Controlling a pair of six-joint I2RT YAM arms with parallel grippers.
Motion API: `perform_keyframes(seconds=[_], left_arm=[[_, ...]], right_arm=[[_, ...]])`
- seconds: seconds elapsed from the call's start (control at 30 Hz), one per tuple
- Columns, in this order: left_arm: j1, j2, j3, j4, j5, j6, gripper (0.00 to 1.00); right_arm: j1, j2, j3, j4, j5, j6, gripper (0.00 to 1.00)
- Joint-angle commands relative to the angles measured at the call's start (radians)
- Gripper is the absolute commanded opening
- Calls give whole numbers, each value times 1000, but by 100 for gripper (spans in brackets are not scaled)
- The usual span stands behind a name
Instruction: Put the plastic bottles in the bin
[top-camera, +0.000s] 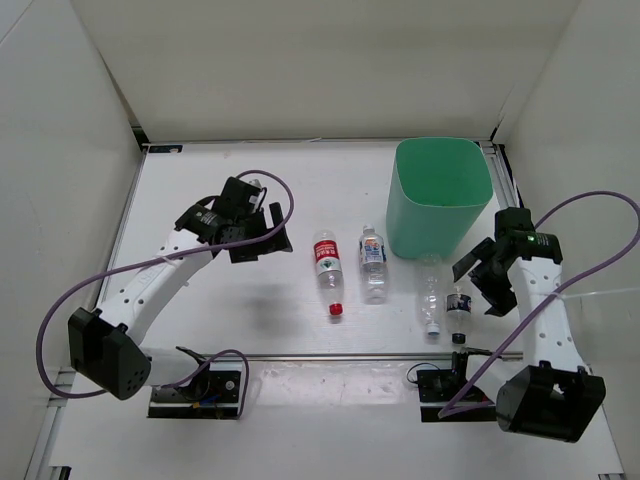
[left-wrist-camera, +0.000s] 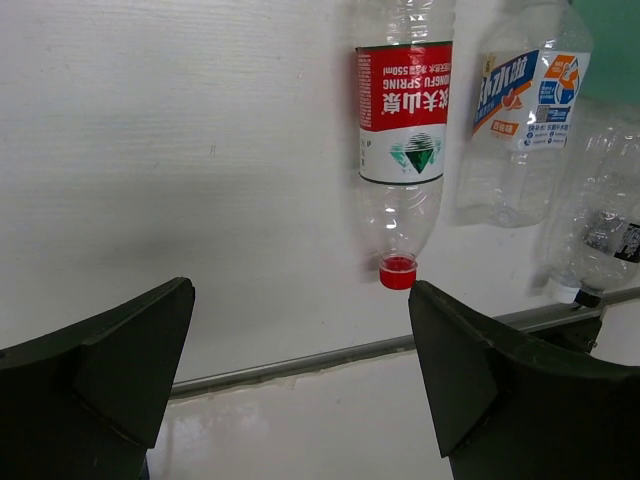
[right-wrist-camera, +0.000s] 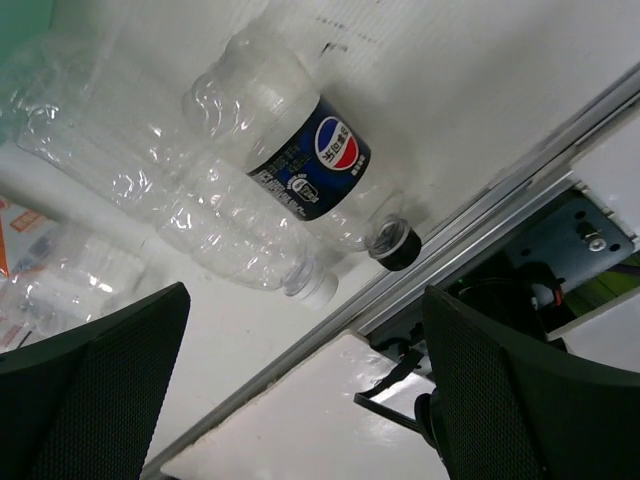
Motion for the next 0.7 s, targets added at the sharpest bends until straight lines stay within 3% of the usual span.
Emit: perform_keyframes(seconds=[0.0,0.37,0.67], left_arm=[[-5,-41,-4,28,19,-4,100],[-5,-2,25,-27,28,6,100],[-5,7,25,-27,19,15,100]], right_arm=[[-4,38,-27,31,-91,-45,100],[-92,191,-36,59,-33,39,100],[-116,321,-58,148,-94,9,100]])
